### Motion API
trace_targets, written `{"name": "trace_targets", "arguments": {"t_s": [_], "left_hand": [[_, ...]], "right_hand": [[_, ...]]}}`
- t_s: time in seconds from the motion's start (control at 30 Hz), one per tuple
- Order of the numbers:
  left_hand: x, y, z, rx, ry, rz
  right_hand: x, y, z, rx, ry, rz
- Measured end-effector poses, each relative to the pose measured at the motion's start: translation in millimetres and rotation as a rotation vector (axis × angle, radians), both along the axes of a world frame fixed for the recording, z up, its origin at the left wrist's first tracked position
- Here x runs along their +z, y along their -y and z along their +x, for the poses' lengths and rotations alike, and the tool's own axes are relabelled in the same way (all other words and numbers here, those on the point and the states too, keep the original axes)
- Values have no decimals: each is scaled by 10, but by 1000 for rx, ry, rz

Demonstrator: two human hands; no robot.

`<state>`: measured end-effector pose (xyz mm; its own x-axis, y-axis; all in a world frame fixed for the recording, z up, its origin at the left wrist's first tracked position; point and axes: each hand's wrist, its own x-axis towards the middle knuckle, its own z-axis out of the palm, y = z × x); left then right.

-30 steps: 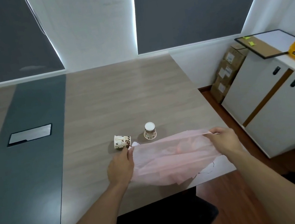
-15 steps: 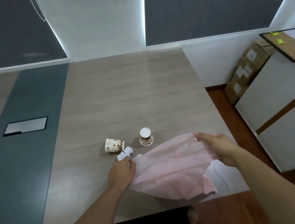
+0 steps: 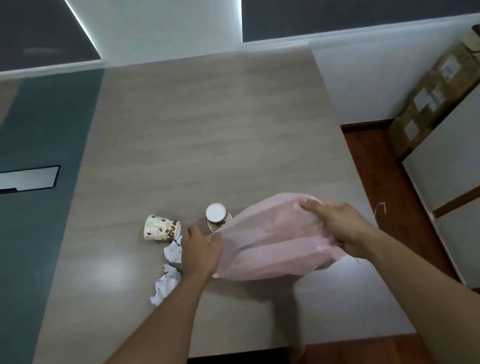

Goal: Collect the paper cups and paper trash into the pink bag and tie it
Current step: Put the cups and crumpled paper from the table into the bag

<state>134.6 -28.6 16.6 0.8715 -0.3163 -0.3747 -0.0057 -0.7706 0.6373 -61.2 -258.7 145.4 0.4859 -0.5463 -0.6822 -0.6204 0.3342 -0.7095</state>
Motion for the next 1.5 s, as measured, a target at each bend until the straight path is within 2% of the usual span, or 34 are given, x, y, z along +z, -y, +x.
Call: {"name": "trace_targets", "arguments": {"t_s": [0.07, 0.23, 0.5, 0.63, 0.77, 0.87, 0.93, 1.03, 1.17, 1.33, 1.5], "left_hand": [[77, 154, 40, 67, 25, -27], [5, 444, 203, -114, 96, -26], [-290, 664, 235, -130, 67, 82], [-126, 464, 294, 64, 45, -113], [377, 95, 391, 346, -44, -469], [851, -142, 194, 236, -209, -693], [1026, -219, 17, 83, -323, -730], [1075, -158, -190, -88, -381, -720], [1060, 26, -300, -263, -289, -633], [1057, 146, -356, -551, -117, -324], [900, 19, -325, -698, -10, 9]], "right_hand": [[-130, 47, -20, 52, -59, -59], [-298, 120, -72, 102, -151, -113], [-399, 19, -186, 192, -169, -297], [-361, -76, -165, 136, -130, -383], [-205, -245, -89, 49, -46, -407], [-8, -405, 7, 33, 31, -404], [141, -531, 86, 48, 74, -384], [362, -723, 178, 58, 132, -359], [517, -907, 200, 39, 240, -305], [718, -1035, 137, -2, 353, -159], [922, -983, 43, -297, 488, -25]]}}
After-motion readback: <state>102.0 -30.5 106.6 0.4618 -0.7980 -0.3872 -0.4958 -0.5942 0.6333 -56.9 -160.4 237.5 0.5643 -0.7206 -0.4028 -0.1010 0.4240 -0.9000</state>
